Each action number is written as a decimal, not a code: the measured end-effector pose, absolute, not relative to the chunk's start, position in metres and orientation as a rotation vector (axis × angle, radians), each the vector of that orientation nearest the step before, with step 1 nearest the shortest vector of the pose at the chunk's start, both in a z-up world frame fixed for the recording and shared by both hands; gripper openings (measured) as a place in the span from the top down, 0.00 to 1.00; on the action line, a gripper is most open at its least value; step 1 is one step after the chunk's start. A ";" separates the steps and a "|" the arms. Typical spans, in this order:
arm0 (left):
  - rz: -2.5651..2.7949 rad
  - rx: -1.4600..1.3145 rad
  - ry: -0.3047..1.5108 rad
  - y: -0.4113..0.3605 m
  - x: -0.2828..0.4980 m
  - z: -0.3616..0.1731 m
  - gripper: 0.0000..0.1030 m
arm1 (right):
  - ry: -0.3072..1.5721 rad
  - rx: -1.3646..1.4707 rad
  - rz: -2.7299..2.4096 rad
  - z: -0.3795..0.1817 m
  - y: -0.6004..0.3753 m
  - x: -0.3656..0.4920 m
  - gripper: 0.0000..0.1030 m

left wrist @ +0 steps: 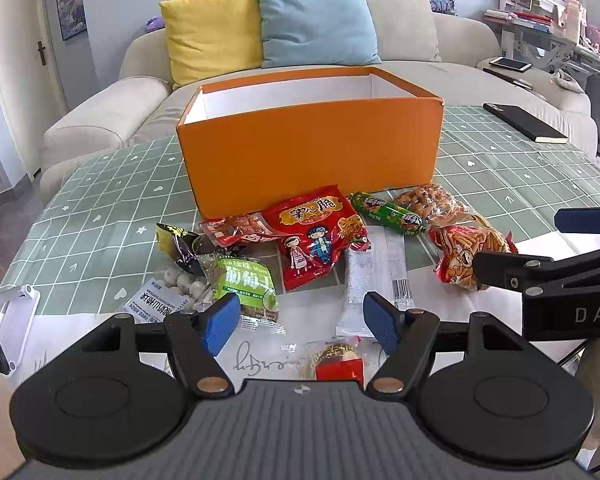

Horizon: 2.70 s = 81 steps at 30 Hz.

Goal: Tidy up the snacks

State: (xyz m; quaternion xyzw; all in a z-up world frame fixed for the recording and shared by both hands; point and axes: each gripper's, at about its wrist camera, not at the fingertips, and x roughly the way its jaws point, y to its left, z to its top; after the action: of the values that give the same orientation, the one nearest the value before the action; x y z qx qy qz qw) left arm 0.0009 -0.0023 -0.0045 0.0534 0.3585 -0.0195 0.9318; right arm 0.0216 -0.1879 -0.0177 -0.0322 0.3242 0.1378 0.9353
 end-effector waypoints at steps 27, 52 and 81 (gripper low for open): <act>-0.039 0.102 0.744 -0.001 0.002 -0.006 0.20 | 0.665 -0.066 0.283 -0.018 -0.188 0.022 0.04; -0.149 -0.054 0.970 0.022 0.013 -0.026 0.25 | 0.768 -0.099 0.263 -0.031 -0.185 0.031 0.17; -0.106 -0.074 0.907 0.025 0.029 -0.032 0.35 | 0.760 -0.258 0.291 -0.049 -0.163 0.056 0.15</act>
State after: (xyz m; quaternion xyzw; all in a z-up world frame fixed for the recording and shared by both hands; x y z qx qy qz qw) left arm 0.0294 0.0255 -0.0316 -0.0359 0.4376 -0.0512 0.8970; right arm 0.0562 -0.1629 -0.0488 -0.1251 0.3688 0.1409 0.9102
